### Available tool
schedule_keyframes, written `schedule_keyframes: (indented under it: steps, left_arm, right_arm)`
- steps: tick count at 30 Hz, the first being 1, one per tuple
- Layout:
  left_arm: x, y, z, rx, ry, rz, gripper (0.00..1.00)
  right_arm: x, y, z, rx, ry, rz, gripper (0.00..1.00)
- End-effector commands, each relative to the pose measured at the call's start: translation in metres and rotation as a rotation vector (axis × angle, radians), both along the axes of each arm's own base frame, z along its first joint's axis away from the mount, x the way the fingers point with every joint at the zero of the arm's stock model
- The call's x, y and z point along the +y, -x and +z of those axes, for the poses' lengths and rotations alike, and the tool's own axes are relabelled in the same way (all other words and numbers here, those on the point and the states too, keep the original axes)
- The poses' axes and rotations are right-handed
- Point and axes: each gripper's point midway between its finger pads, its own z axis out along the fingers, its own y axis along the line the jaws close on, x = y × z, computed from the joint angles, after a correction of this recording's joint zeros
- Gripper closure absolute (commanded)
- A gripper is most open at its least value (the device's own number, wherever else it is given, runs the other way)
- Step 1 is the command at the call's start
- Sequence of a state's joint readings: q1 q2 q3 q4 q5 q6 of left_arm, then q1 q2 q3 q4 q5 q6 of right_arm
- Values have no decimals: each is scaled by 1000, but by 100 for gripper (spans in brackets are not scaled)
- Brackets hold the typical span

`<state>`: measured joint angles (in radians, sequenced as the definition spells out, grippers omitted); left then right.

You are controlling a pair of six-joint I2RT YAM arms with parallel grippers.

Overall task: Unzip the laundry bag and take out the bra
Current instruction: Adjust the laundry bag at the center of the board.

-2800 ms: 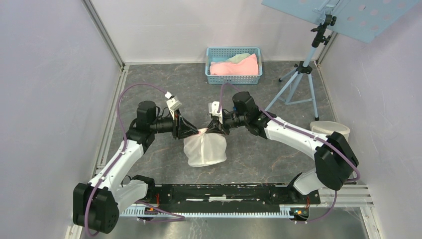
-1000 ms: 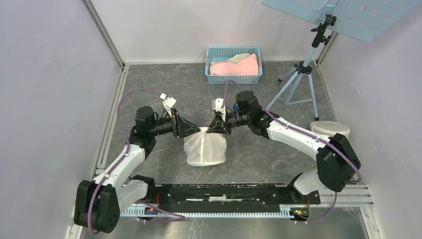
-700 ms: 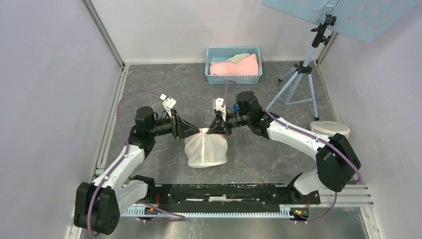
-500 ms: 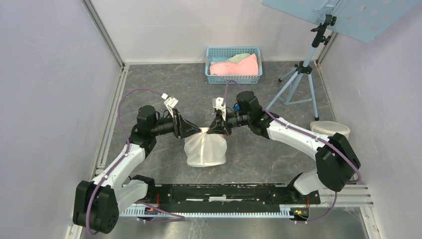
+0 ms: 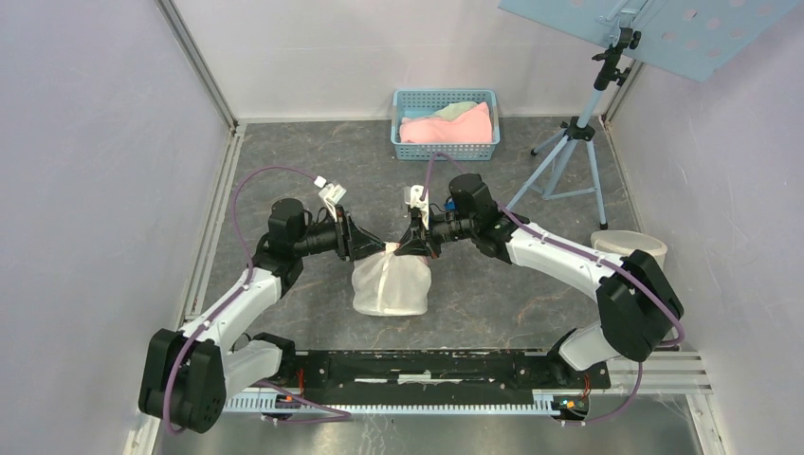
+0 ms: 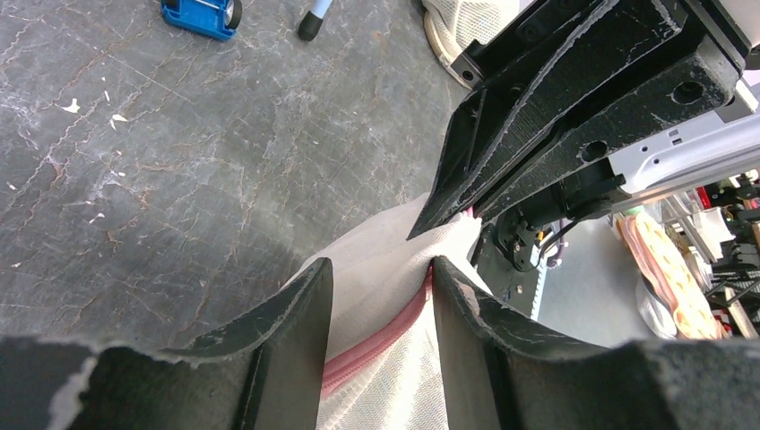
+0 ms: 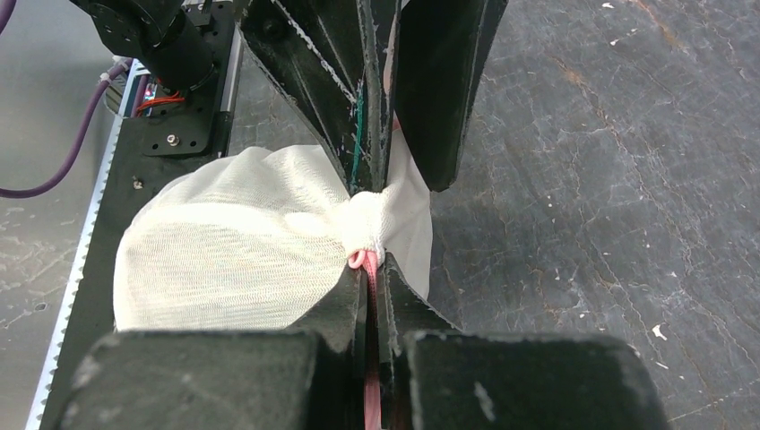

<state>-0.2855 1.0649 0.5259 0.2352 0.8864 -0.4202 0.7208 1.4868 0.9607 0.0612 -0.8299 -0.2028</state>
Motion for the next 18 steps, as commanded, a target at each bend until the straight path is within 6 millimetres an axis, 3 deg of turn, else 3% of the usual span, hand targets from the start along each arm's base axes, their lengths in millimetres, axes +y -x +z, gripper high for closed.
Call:
schedule_keyframes:
  steps: [1, 10, 18]
  left_arm:
    - [-10, -7, 20, -50, 47, -3, 48]
    - [-25, 3, 22, -46, 75, -69, 55]
    - [-36, 18, 37, -36, 167, -147, 57]
  right_arm:
    - [18, 9, 27, -45, -92, 74, 100]
    - [25, 10, 32, -42, -106, 82, 100]
    - [29, 9, 33, -48, -113, 86, 100]
